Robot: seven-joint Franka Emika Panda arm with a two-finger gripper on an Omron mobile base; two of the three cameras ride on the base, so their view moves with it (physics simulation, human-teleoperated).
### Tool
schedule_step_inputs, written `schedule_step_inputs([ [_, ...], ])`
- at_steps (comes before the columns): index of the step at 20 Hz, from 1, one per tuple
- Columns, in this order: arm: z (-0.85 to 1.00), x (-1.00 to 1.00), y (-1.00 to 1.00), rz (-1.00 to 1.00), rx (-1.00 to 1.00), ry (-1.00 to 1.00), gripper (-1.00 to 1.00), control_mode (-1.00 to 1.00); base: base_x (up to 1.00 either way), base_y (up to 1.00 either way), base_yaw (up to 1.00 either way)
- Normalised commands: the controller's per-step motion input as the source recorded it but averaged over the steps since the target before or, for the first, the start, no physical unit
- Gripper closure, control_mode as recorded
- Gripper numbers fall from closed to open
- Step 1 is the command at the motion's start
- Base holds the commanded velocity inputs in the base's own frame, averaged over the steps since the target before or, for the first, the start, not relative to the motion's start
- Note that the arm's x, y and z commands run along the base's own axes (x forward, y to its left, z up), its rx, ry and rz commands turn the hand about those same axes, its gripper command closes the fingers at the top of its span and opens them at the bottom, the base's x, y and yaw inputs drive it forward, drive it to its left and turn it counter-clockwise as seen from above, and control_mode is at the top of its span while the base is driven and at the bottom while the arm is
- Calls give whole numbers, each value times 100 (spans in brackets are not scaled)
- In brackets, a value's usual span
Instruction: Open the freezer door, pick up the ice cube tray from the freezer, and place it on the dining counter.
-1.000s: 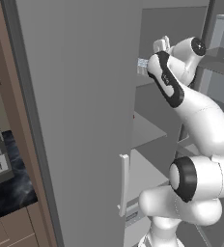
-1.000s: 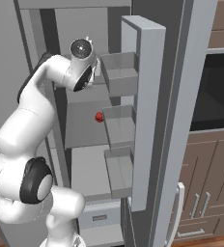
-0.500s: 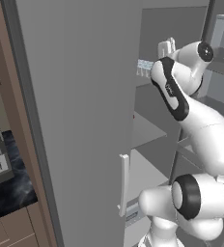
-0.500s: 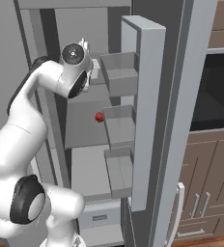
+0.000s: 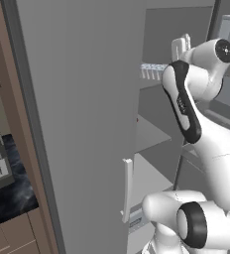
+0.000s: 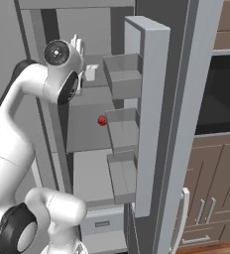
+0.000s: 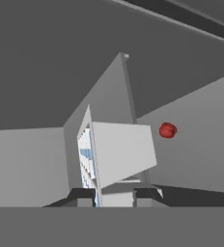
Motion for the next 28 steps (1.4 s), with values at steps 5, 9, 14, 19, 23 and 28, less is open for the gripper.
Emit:
schedule_step_inputs([
  [5,18,-59,0,-2,0,0,100,-100,0,0,0],
  [9,10,-69,0,0,0,0,100,-100,0,0,0],
  [14,10,-84,0,0,0,0,100,-100,0,0,0],
  [19,4,-95,0,-3,0,0,100,-100,0,0,0],
  [23,4,-90,0,-6,0,0,100,-100,0,0,0],
  [28,11,-85,0,-6,0,0,100,-100,0,0,0],
])
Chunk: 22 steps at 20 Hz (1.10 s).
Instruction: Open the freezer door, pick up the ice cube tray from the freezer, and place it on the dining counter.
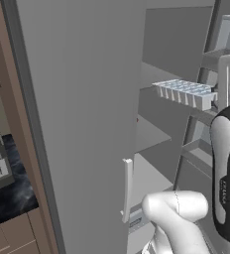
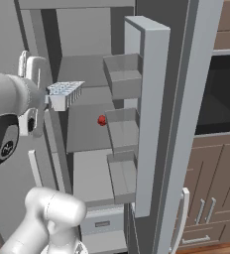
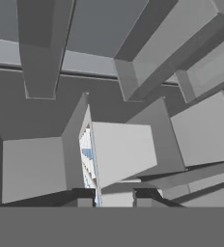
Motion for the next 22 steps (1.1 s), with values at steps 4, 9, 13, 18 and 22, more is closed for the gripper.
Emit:
schedule_step_inputs([
  [4,10,-72,0,-3,0,0,100,-100,0,0,0],
  [9,5,-62,5,-2,0,4,100,-100,0,0,0],
  [13,0,-24,9,0,0,2,100,-100,0,0,0],
  [18,0,0,1,0,0,0,100,-100,0,0,0],
  [22,0,0,0,0,0,0,100,-100,0,0,0],
])
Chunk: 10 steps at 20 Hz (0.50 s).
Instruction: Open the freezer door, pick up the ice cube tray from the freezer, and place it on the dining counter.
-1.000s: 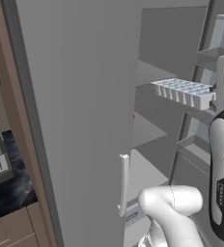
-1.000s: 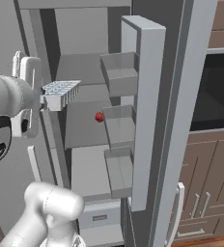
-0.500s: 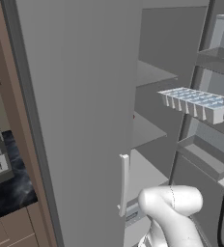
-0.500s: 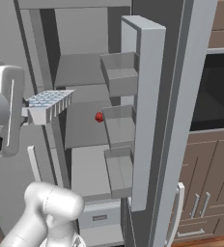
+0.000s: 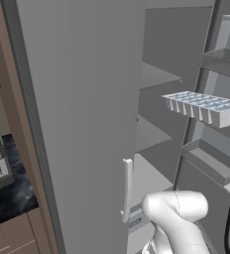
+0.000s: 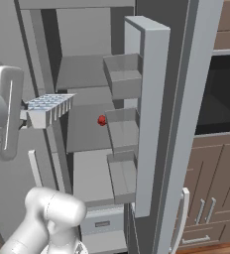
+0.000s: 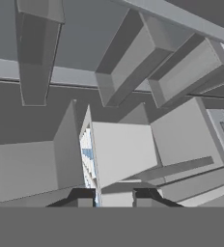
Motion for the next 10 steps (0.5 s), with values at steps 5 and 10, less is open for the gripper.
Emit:
schedule_step_inputs([
  [5,0,0,0,0,0,0,100,100,-52,3,-4],
  [10,0,0,0,0,0,0,100,100,-87,16,-18],
])
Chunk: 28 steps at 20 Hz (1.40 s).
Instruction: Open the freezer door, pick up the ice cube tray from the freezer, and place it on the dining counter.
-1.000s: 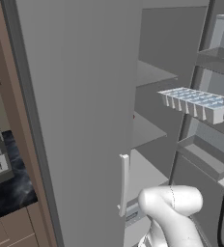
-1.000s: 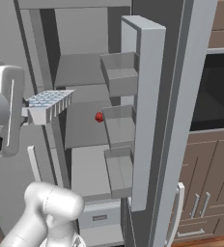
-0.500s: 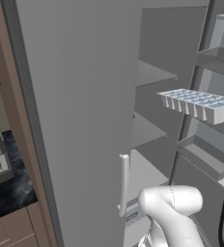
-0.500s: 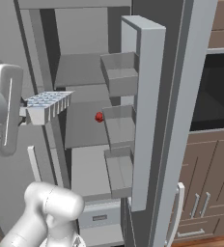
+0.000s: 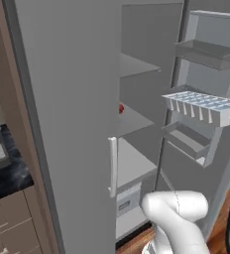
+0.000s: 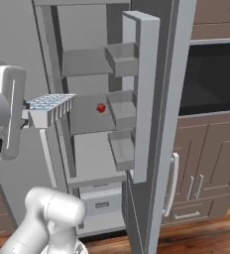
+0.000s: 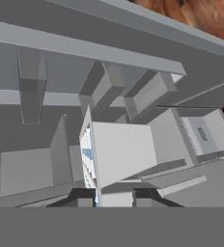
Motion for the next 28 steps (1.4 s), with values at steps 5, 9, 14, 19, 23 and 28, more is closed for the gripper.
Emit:
schedule_step_inputs([
  [5,0,0,0,0,0,0,100,100,-80,34,-27],
  [9,0,0,0,0,0,0,100,100,-77,45,-29],
  [14,0,0,0,0,0,0,100,100,-81,35,-43],
  [19,0,0,0,0,0,0,100,100,-73,4,-66],
  [23,0,0,0,0,0,0,100,100,-73,0,-77],
  [28,0,0,0,0,0,0,100,100,-70,0,-80],
])
